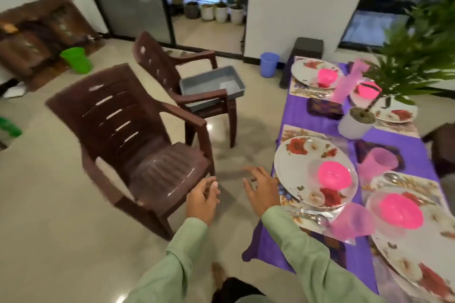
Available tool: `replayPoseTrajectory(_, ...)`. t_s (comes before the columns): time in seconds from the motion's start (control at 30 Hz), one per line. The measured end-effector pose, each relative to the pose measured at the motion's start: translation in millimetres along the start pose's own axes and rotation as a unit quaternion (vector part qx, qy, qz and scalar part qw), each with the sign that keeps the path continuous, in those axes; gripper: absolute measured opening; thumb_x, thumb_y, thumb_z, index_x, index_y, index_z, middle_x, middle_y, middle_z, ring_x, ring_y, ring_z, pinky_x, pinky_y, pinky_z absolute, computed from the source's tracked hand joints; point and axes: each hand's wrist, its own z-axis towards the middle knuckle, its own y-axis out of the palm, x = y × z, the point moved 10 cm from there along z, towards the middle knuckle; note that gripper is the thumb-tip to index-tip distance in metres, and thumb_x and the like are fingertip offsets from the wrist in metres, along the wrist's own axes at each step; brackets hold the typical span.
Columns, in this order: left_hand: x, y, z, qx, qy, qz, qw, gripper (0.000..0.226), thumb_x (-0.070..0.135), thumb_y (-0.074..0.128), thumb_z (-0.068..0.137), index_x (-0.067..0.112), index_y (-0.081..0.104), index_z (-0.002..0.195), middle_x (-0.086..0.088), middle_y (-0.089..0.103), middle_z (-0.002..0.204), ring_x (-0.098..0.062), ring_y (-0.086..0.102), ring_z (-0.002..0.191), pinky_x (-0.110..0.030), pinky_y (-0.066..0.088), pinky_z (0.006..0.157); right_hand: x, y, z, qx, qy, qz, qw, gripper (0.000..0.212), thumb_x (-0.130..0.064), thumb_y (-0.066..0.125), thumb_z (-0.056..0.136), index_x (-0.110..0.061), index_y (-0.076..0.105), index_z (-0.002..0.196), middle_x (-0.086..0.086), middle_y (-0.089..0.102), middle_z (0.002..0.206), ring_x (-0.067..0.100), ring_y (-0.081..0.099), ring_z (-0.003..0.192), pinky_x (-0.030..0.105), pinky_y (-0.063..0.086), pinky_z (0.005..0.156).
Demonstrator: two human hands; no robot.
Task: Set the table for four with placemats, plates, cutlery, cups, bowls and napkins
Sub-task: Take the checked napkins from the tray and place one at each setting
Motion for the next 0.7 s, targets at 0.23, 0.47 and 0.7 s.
replayPoseTrajectory(0.23, 12, 79, 102, -0.148, 0.027, 0.036, 0.988, 0.009, 0.041, 0.06, 0.091, 0.039, 0.067, 0.097, 0.0, 0.071, 0.078, -0.015, 0.061, 0.058, -0.04, 0.053, 0.062, 50, -24, 52, 0.135, 0.109, 0.003, 0.985, 0.025, -0.022, 0.061, 0.086, -0.022, 0.065, 0.111, -0.006, 0.058, 0.109, 0.018, 0.063, 0.088, 0.037, 0.053, 0.08)
replayPoseTrajectory(0.47, 34, 144, 159, -0.281, 0.052, 0.087, 0.954, 0.012, 0.024, 0.058, 0.097, 0.023, 0.066, 0.106, -0.004, 0.07, 0.08, -0.015, 0.061, 0.059, -0.036, 0.056, 0.064, 89, -55, 69, 0.244, 0.226, 0.027, 0.943, 0.03, -0.018, 0.063, 0.088, -0.021, 0.065, 0.117, -0.007, 0.057, 0.114, 0.014, 0.061, 0.085, 0.04, 0.055, 0.074)
replayPoseTrajectory(0.7, 59, 250, 172, -0.446, 0.059, 0.109, 0.886, 0.015, 0.018, 0.055, 0.098, 0.015, 0.066, 0.109, -0.003, 0.066, 0.081, -0.012, 0.057, 0.062, -0.015, 0.045, 0.052, 130, -90, 34, 0.343, 0.337, -0.003, 0.877, 0.026, -0.019, 0.061, 0.092, -0.022, 0.065, 0.117, -0.007, 0.059, 0.115, 0.014, 0.061, 0.09, 0.036, 0.053, 0.078)
